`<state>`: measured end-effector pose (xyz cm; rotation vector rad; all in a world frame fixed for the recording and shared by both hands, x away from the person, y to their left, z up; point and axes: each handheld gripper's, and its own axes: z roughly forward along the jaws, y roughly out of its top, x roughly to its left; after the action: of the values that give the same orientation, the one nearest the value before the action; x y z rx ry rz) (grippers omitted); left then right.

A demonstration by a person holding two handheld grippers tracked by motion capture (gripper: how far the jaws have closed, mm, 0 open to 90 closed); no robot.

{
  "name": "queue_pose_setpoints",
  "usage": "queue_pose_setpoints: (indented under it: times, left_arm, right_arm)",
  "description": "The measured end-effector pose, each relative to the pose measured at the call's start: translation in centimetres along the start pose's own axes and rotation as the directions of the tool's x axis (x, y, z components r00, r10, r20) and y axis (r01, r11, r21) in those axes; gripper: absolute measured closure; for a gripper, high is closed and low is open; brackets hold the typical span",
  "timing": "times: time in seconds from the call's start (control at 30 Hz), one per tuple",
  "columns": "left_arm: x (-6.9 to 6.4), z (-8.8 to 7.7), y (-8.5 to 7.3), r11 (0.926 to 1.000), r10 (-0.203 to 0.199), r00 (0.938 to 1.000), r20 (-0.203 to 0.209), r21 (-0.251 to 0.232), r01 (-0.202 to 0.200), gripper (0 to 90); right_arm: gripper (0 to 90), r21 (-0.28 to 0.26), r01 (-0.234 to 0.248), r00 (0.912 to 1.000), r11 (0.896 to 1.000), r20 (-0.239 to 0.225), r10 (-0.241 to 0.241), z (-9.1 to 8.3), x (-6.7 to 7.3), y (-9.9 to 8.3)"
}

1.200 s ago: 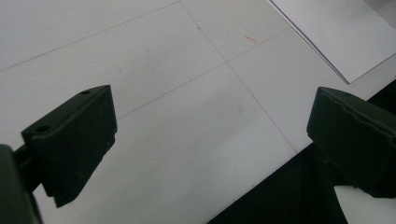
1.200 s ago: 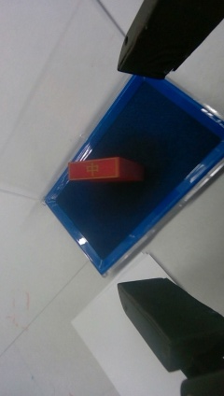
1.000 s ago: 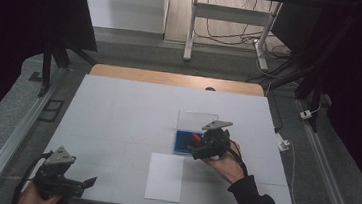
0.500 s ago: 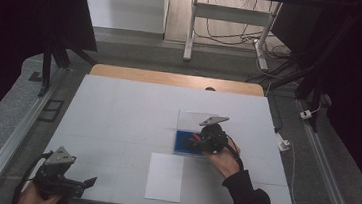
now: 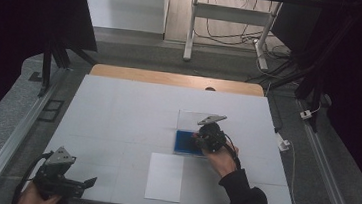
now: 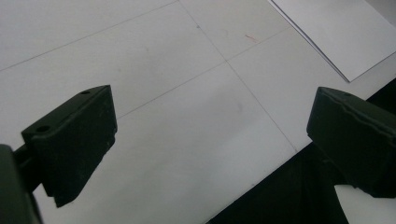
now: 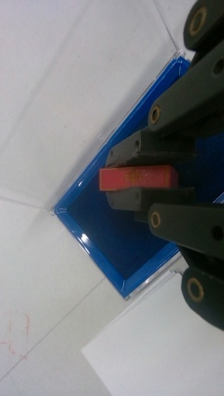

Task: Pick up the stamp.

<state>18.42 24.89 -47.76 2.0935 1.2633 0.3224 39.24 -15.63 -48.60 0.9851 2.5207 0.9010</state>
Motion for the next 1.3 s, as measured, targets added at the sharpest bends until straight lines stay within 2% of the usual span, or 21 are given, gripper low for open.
queue_pose_setpoints:
  times: [0.23, 0.53, 1.1, 1.3]
  left_arm:
    - [0.0, 0.0, 0.0, 1.0, -0.002, 1.0, 0.0, 0.0, 0.002, 2.5]
    - [0.0, 0.0, 0.0, 1.0, 0.0, 1.0, 0.005, -0.003, 0.0, 2.5]
    - [0.0, 0.0, 0.0, 1.0, 0.004, 1.0, 0.007, -0.001, -0.004, 2.6]
    - [-0.1, 0.0, 0.0, 1.0, 0.007, 1.0, 0.003, 0.002, -0.007, 2.6]
  right_arm:
    - [79.7, -0.003, -0.011, 0.9999, 1.0, -0.003, 0.011, -0.1, -0.1, -0.1]
    - [79.7, -0.047, 0.024, 0.9991, 0.999, -0.033, -0.026, -1.1, -0.2, -0.1]
    - [79.7, -0.106, 0.003, 0.9987, 0.994, -0.051, -0.008, -3.4, -0.3, 0.2]
    - [79.7, -0.105, 0.004, 0.9987, 0.994, -0.051, -0.009, -3.6, -0.4, 0.2]
